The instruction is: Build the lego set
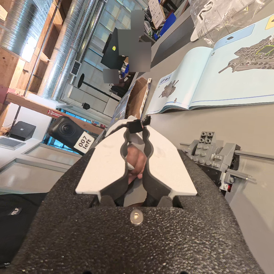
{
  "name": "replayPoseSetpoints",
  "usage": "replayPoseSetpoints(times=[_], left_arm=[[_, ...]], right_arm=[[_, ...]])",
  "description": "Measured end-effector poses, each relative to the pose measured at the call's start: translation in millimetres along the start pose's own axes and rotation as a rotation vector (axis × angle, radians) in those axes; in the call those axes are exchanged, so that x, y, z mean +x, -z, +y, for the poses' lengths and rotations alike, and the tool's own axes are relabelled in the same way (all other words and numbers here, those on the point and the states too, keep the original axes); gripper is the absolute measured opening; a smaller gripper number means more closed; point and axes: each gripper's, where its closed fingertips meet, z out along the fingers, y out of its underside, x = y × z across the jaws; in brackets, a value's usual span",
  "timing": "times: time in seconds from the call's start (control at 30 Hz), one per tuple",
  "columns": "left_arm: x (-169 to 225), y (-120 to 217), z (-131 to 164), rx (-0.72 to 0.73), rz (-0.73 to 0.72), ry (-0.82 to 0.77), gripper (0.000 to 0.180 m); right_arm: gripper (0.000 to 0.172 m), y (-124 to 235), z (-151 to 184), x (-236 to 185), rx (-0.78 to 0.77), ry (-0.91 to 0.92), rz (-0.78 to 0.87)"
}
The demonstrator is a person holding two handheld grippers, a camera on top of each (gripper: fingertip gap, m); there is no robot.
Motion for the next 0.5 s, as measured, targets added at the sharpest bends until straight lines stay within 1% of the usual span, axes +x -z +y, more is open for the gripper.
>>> replayPoseSetpoints(times=[0.17, 0.27, 0.5], left_arm=[[-0.6, 0.3, -0.8, 0.007, -0.027, -0.027, 0.017], [-0.4, 1.5, -1.7, 0.015, -0.024, -0.029, 0.005], [0.2, 2.3, -1.6, 0.015, 0.018, 0.010, 0.003]], right_arm=[[0.018, 0.2, -1.2, -1.3, 0.013, -0.025, -0.021], [0.018, 0.9, -2.7, -3.0, 0.019, -0.032, -0.038], [0.017, 1.5, -2.3, -3.4, 0.013, -0.028, -0.047]])
